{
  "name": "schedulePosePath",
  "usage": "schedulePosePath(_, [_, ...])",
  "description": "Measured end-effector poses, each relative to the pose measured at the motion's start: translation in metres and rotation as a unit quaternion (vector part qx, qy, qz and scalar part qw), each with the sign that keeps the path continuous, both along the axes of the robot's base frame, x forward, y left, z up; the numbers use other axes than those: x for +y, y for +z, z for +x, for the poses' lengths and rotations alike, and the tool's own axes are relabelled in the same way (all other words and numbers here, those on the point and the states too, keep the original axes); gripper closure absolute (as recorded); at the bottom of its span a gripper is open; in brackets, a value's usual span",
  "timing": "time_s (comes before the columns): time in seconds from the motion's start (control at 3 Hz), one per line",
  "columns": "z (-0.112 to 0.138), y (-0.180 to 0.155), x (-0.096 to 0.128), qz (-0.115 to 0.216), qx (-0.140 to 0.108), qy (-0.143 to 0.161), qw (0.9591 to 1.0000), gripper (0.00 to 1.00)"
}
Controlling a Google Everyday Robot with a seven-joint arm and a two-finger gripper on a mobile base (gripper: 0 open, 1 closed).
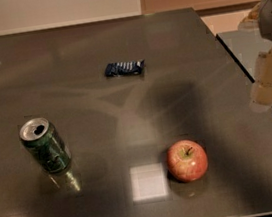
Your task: Pick rxbar blueberry
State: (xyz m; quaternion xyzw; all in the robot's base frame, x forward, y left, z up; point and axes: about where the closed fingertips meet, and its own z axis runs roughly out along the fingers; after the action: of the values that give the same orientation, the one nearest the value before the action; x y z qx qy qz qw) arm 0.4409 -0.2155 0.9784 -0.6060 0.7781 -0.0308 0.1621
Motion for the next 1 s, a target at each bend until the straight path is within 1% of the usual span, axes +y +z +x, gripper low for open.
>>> schedulePosePath(0.33, [0.031,-0.007,0.014,0.024,-0.008,0.023,0.9994,0.0])
schedulePosePath(0.67, [0.07,-0.02,0.034,0.064,-0.016,0.048,0.9967,0.0])
schedulePosePath(1.0, [0.106,-0.028,0.054,0.099,-0.02,0.065,0.9928,0.0])
